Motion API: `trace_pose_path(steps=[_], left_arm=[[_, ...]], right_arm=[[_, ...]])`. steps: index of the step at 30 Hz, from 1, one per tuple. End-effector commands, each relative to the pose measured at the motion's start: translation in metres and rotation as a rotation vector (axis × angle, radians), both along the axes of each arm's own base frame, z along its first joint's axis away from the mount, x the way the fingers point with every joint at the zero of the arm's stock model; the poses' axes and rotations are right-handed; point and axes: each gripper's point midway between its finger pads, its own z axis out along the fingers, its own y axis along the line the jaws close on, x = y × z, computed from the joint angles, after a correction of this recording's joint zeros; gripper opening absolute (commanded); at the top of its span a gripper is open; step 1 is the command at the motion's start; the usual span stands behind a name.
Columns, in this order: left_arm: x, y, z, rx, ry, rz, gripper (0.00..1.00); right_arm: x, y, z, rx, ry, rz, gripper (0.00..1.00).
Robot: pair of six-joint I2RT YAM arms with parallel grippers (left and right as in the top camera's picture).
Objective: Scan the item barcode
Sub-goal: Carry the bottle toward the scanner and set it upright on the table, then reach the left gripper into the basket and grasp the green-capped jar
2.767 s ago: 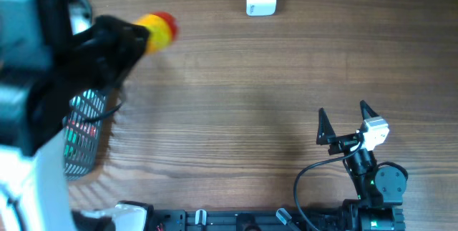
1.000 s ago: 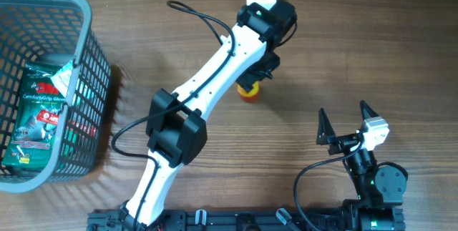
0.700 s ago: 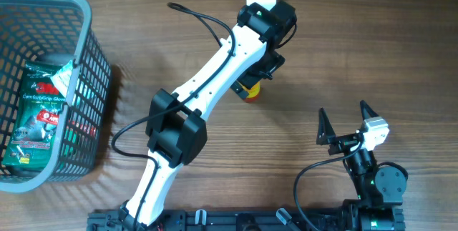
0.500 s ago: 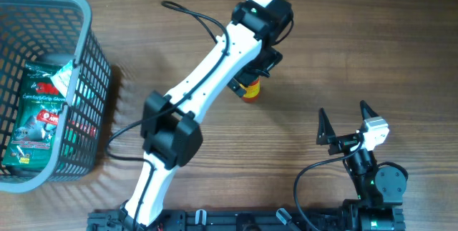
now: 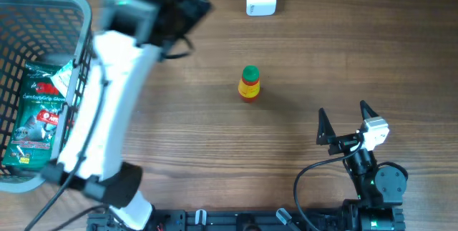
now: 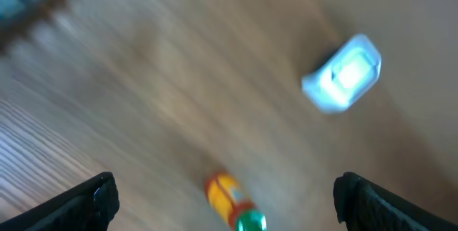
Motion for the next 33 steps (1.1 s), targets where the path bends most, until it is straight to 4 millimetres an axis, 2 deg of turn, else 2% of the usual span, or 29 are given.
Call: trace_pose_path(steps=[1, 3, 6, 8, 10, 14, 17, 21, 25, 30, 33], left_arm=[[-0.007, 0.091, 0.038, 0.037, -0.107, 0.207, 1.0], [-0.019, 0.143, 0.043, 0.021, -0.104, 0.345, 1.0], [-0.042, 0.185, 0.033, -0.021, -0.033, 0.462, 1.0], [-0.07, 0.216, 0.021, -0.05, 0.055, 0.592, 1.0], [-0.085, 0.239, 0.017, -0.061, 0.081, 0.653, 1.0], [-0.101, 0.269, 0.014, -0.103, 0.087, 0.741, 1.0], [-0.11, 0.279, 0.002, -0.092, 0.135, 0.744, 1.0], [-0.12, 0.275, -0.038, -0.109, 0.284, 0.737, 1.0], [-0.14, 0.278, -0.073, -0.14, 0.416, 0.797, 1.0], [-0.162, 0.291, -0.09, -0.17, 0.483, 0.864, 1.0], [-0.172, 0.29, -0.104, -0.184, 0.536, 0.881, 1.0]], right_arm=[[0.0, -0.002, 0.001, 0.013, -0.005, -0.011, 1.0], [0.0, -0.002, 0.001, 0.013, -0.005, -0.011, 1.0], [0.0, -0.002, 0.001, 0.013, -0.005, -0.011, 1.0], [0.0, -0.002, 0.001, 0.013, -0.005, -0.011, 1.0], [0.0, -0.002, 0.001, 0.013, -0.005, -0.011, 1.0], [0.0, -0.002, 0.001, 0.013, -0.005, -0.011, 1.0], [0.0, -0.001, 0.001, 0.013, -0.005, -0.011, 1.0], [0.0, -0.002, 0.001, 0.013, -0.005, -0.011, 1.0], [0.0, -0.002, 0.001, 0.013, -0.005, -0.011, 1.0], [0.0, -0.002, 0.001, 0.012, -0.005, -0.011, 1.0], [0.0, -0.002, 0.001, 0.013, -0.005, -0.011, 1.0]])
